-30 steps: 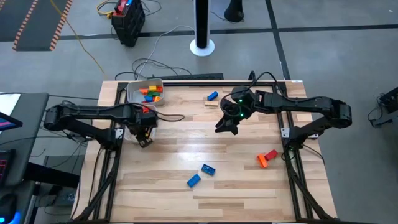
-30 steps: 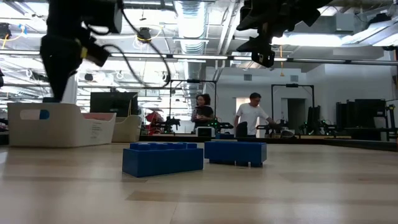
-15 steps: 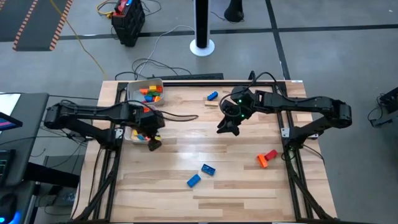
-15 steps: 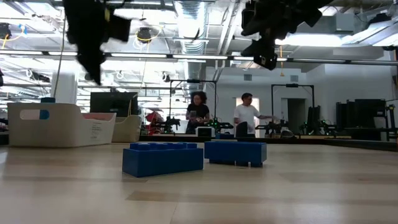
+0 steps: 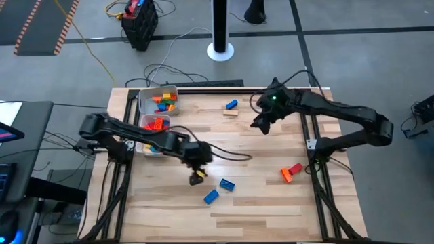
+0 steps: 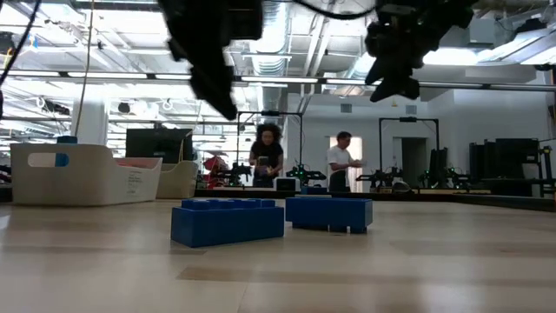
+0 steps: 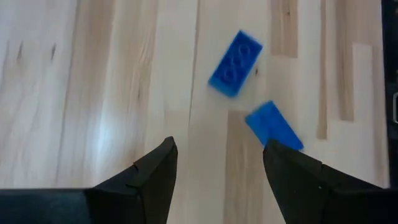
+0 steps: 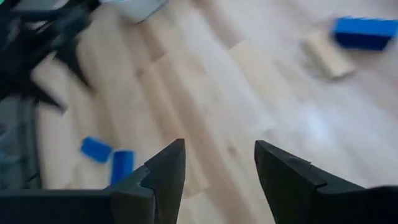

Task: Sort blocks by size
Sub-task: Put the large blue game piece into the white bin

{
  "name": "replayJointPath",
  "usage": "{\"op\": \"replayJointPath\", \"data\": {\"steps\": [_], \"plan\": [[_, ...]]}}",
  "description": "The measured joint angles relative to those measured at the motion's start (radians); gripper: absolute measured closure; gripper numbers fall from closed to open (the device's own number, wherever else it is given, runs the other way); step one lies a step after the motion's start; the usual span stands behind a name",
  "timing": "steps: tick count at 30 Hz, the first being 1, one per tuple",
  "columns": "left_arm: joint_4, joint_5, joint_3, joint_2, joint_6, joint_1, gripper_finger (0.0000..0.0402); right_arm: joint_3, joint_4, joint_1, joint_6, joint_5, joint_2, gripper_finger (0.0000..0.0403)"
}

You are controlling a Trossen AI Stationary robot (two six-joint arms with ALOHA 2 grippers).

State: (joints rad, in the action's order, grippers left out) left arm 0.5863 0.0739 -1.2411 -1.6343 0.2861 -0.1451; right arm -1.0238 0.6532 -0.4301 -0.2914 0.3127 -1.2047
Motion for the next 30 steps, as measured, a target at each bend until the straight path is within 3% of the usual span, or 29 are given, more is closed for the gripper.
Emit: {"op": "replayJointPath", "data": {"steps": [7, 13, 19, 30], "plan": [[-0.028, 0.006, -0.186, -0.201, -0.159, 0.003, 0.0176, 0.040, 0.007, 0.054, -0.074, -0.184, 0.091, 0.0194], [-0.054, 0.084, -0.290, -0.306, -0.262, 0.011, 0.0176, 0.040, 0.009, 0.112, -0.132, -0.230, 0.155, 0.0196], [-0.142, 0.158, -0.296, -0.370, -0.318, 0.032, 0.0176, 0.040, 0.011, 0.189, -0.196, -0.316, 0.180, 0.0196], [-0.224, 0.180, -0.289, -0.418, -0.473, 0.015, 0.0176, 0.041, 0.060, 0.285, -0.257, -0.438, 0.207, 0.0196]]}}
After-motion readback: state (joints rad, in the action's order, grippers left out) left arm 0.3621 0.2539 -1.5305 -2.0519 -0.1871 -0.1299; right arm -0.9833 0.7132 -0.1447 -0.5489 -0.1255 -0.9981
